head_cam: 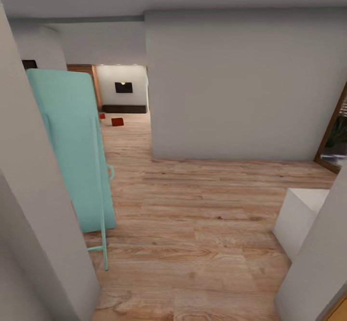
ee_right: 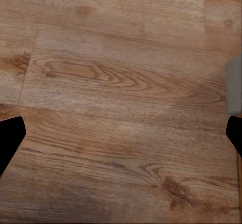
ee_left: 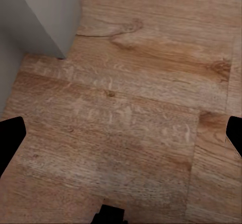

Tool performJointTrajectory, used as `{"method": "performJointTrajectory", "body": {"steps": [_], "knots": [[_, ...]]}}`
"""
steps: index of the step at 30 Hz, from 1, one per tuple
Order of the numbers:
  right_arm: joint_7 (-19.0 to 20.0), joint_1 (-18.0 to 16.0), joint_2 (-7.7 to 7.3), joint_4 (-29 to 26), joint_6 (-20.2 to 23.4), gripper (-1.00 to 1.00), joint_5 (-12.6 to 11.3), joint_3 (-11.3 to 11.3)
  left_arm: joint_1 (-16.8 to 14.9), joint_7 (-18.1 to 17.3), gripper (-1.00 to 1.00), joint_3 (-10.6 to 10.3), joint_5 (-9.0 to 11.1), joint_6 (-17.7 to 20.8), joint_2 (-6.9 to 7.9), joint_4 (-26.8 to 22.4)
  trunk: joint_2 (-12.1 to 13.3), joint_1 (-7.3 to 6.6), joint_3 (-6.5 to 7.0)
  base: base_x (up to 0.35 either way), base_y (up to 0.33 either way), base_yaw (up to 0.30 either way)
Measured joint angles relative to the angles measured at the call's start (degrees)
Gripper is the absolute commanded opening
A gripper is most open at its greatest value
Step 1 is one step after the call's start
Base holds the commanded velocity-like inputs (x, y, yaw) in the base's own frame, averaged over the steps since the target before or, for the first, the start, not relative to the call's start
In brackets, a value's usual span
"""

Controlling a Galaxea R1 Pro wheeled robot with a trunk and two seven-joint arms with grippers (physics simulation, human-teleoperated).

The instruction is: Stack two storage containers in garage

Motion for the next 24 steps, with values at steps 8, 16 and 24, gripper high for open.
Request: {"method": "performJointTrajectory", "body": {"steps": [8, 16, 24], "knots": [[-0.3, 0.0, 0.00, 0.9, 0.6, 1.00, -0.1, 0.0, 0.0, 0.0, 1.00, 0.1, -0.1, -1.7, 0.00, 0.1, 0.0, 0.00, 0.00, 0.326, 0.000, 0.000], [-0.3, -6.2, -0.01, 9.1, 5.5, 1.00, 0.1, 0.0, 0.0, 0.1, 1.00, 0.1, -0.1, -2.1, 0.02, 0.3, 0.0, 0.01, 0.01, 0.326, 0.000, 0.000], [-0.1, -8.6, 0.00, 13.6, 2.5, 1.00, 0.2, 0.0, 0.0, 0.1, 1.00, 0.1, -0.1, -2.2, 0.02, 0.4, 0.0, 0.00, 0.01, 0.326, 0.000, 0.000]]}}
